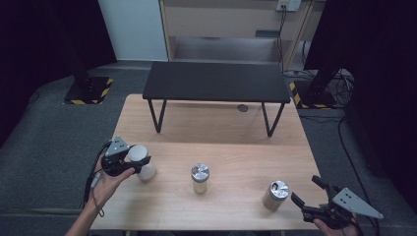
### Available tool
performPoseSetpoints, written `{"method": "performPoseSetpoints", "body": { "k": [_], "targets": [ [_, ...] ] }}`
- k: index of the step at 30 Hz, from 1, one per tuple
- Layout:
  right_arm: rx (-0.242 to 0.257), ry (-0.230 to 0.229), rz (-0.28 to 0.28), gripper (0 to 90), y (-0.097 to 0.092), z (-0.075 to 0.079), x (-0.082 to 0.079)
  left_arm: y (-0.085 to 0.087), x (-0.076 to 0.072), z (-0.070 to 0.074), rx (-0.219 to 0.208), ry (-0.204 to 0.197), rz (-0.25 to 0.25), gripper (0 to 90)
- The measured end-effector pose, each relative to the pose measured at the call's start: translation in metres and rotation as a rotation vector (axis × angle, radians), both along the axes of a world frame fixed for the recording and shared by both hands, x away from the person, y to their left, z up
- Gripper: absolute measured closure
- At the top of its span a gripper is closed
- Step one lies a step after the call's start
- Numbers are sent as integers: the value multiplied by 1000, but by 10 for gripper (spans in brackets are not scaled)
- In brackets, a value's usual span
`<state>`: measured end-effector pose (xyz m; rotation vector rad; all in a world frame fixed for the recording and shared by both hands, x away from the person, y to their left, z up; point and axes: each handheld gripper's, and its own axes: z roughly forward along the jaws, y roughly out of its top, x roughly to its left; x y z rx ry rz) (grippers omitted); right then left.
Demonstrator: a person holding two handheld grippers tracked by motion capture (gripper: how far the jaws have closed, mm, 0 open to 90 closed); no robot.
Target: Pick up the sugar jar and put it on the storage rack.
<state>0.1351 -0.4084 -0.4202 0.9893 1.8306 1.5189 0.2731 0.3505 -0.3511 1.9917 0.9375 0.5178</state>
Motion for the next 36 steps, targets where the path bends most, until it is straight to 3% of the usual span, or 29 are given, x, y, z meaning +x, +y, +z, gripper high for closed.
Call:
{"method": "performPoseSetpoints", "body": {
  "k": [16,24,36],
  "targets": [
    [11,1,10,37,-1,-1,1,-15,14,37,52,25,-126,324],
    [18,0,11,27,-2,-1,0,-17,22,48,37,55,-156,324],
    [12,0,22,22,-2,-1,1,-31,37,73,75,100,-188,325]
  ]
}}
